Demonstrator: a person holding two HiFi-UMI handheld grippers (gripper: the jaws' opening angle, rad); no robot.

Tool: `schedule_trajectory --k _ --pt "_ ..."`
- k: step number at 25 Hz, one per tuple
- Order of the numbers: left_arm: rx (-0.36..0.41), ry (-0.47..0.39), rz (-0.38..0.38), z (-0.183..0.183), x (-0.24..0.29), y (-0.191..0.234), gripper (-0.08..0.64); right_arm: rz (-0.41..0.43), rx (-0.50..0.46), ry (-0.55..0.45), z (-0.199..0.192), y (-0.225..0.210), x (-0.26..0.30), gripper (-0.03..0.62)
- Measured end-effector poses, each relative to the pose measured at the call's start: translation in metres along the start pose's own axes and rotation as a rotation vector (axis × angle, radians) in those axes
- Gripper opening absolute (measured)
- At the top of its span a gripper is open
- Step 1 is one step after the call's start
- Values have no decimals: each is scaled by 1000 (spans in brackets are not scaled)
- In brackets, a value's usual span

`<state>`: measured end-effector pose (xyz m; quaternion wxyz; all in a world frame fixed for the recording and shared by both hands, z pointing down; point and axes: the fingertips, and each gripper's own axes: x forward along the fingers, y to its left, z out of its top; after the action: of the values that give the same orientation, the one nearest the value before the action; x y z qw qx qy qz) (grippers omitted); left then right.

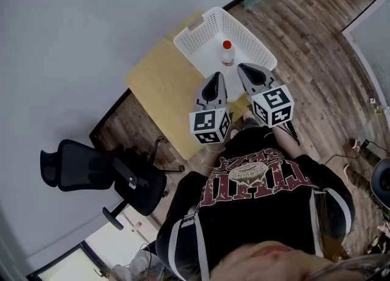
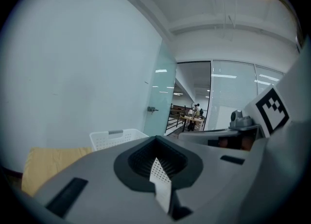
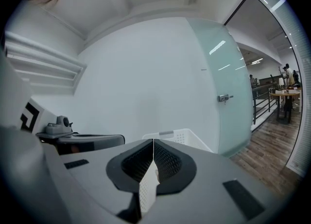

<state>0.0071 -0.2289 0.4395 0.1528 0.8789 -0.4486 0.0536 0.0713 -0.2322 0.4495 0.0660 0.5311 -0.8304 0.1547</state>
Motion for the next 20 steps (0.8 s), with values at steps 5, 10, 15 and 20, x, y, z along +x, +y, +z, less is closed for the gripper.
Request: schedule_trajectory --k 5,10,15,20 --pt "-4 15 20 -3 18 8 48 16 0 16 1 -11 15 18" --pt "-15 40 44 -13 30 18 48 23 3 36 -2 -22 27 18" --pt "-25 54 51 -22 42 21 48 29 8 55 -8 -31 38 18" --pt "-26 63 59 -26 49 31 48 32 5 83 -15 -34 53 18"
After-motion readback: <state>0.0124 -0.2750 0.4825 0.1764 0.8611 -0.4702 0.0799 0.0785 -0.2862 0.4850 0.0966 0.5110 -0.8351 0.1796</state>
